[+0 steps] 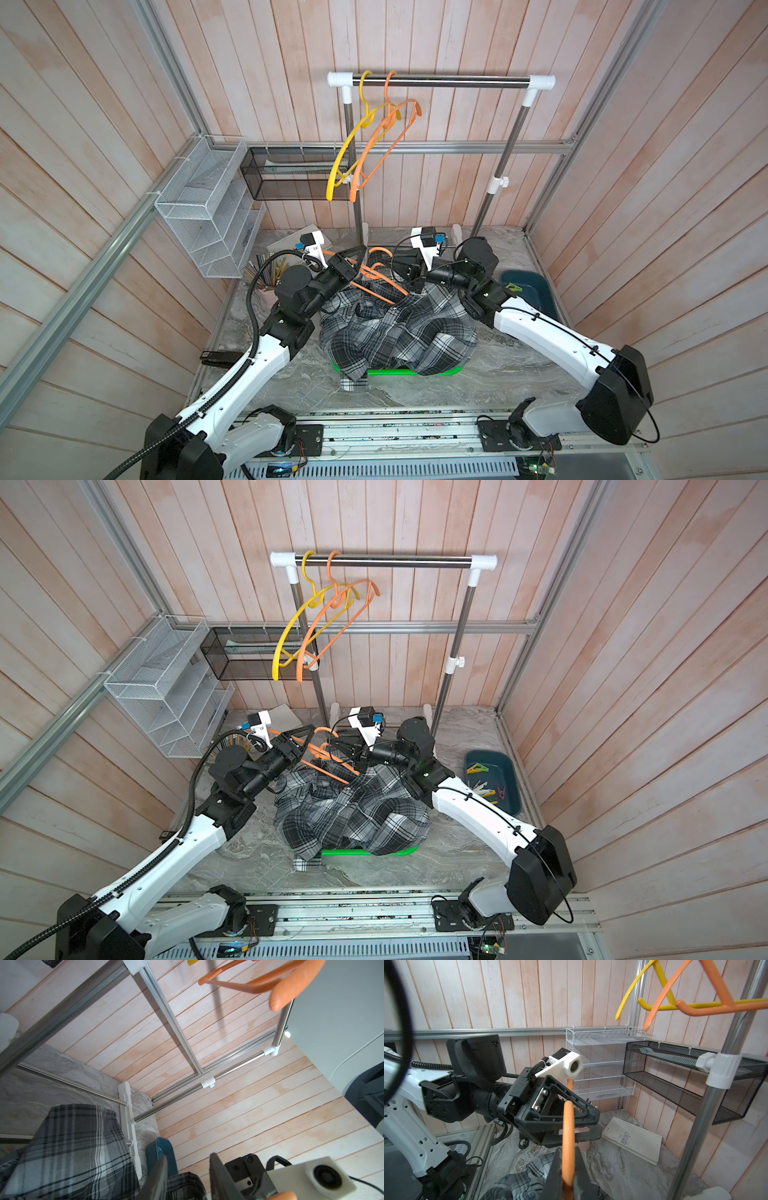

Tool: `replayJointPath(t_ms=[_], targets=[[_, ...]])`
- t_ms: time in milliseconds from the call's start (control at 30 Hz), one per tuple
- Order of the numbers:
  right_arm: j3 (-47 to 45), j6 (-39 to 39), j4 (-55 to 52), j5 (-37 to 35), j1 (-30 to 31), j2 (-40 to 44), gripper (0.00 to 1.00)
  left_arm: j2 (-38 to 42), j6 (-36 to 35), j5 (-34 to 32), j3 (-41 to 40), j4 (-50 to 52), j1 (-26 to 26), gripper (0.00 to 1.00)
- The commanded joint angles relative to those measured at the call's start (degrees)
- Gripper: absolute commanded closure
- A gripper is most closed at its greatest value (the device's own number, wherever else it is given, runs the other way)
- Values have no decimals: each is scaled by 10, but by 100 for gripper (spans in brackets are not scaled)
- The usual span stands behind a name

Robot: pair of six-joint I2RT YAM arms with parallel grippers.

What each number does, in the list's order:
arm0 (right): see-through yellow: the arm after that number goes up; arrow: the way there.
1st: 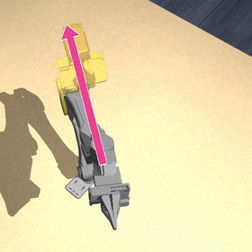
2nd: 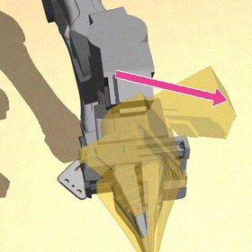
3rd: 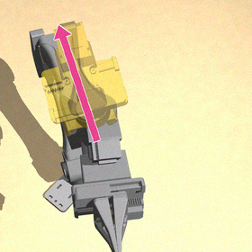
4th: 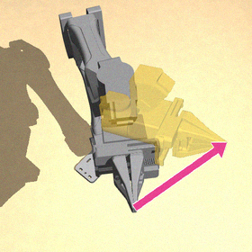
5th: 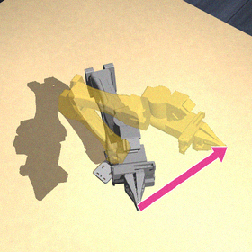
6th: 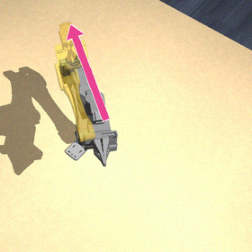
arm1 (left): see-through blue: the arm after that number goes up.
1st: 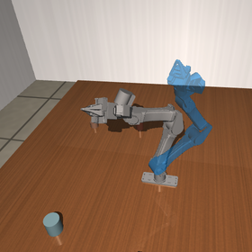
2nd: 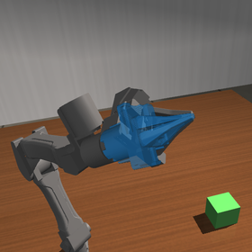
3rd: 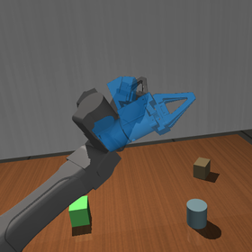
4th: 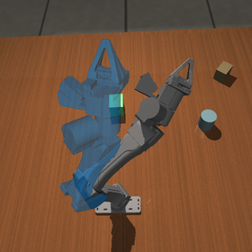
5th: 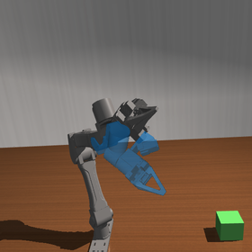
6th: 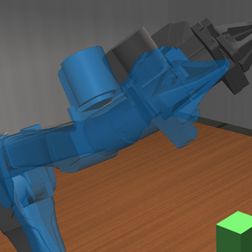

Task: Remove the clothespins securing long-sleeve shirts to the hanger
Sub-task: Remove the long-sleeve shirt from the hanger, then place the hanger on the clothesline.

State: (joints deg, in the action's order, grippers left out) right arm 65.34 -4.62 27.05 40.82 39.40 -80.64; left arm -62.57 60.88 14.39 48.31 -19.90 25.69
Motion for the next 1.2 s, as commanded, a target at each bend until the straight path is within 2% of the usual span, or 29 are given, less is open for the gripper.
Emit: replayJointPath(t_ms=[0,100,167,367,433,500,700,900,1067,1167], targets=[[19,5,-9,26,9,-10,100,0,-1,2,-4,-30,3,81],[18,3,-9,32,9,-10,100,0,12,-1,-6,-42,3,100],[17,2,-11,37,10,-8,94,1,22,-3,-10,-55,3,100],[-4,12,-12,45,6,22,56,25,45,-29,-6,-63,-5,100],[-20,20,-13,54,4,40,48,37,65,-32,-5,-57,-25,100],[-37,28,-14,63,-3,58,43,49,88,-16,-7,-62,-56,100],[-100,-20,64,124,-52,101,36,86,133,24,2,-53,-140,100],[-108,-20,103,193,-67,93,34,94,213,79,-19,-97,-209,100],[-94,-86,202,249,-98,42,34,101,238,95,-23,-94,-225,100],[-74,-128,256,249,-98,-2,34,110,249,93,-31,-99,-230,100]])
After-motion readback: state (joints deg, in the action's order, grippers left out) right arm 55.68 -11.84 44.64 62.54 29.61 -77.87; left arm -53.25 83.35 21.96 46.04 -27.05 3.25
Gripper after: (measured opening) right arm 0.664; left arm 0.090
